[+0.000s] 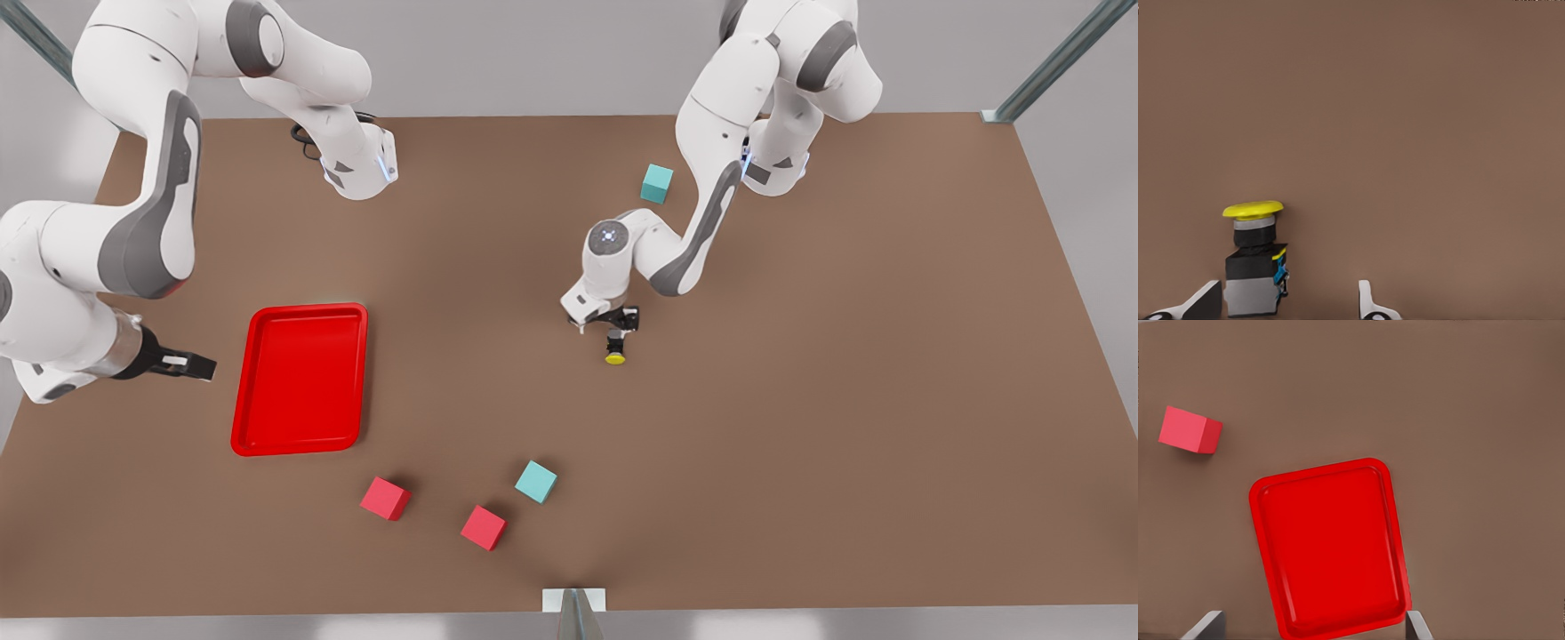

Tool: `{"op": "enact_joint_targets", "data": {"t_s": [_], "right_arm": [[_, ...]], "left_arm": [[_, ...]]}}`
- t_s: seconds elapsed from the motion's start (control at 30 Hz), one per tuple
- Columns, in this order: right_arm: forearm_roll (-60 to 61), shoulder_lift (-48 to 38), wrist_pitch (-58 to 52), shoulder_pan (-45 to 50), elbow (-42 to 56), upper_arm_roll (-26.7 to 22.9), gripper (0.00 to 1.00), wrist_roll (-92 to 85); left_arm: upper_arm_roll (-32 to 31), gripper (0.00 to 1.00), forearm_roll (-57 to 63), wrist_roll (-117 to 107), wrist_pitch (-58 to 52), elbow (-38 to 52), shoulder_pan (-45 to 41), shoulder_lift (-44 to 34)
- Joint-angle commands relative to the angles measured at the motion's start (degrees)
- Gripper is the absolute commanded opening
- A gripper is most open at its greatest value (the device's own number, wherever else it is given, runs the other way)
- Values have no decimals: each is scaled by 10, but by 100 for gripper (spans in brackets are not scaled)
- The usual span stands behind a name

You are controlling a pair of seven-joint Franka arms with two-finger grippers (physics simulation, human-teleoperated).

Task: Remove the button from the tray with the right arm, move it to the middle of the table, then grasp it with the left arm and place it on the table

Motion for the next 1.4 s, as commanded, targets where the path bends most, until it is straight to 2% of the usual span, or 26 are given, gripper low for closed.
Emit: {"op": "enact_joint_targets", "data": {"t_s": [0.0,0.6,0.63,0.77,0.97,1.37], "right_arm": [[3,0,9,-7,-1,0,100,-218],[2,-3,-10,3,4,0,100,-229],[4,-3,-11,3,0,0,100,-232],[5,0,-10,2,2,0,100,-239],[14,1,-7,3,-4,0,100,-238],[18,-2,0,9,-15,0,100,-235]], "left_arm": [[0,100,6,-172,75,-16,4,-2],[-17,99,7,-133,76,-32,54,13],[-17,97,7,-133,76,-32,53,13],[-22,76,7,-133,76,-32,54,13],[-23,59,7,-133,76,-31,54,18],[-25,54,7,-132,76,-23,61,24]]}}
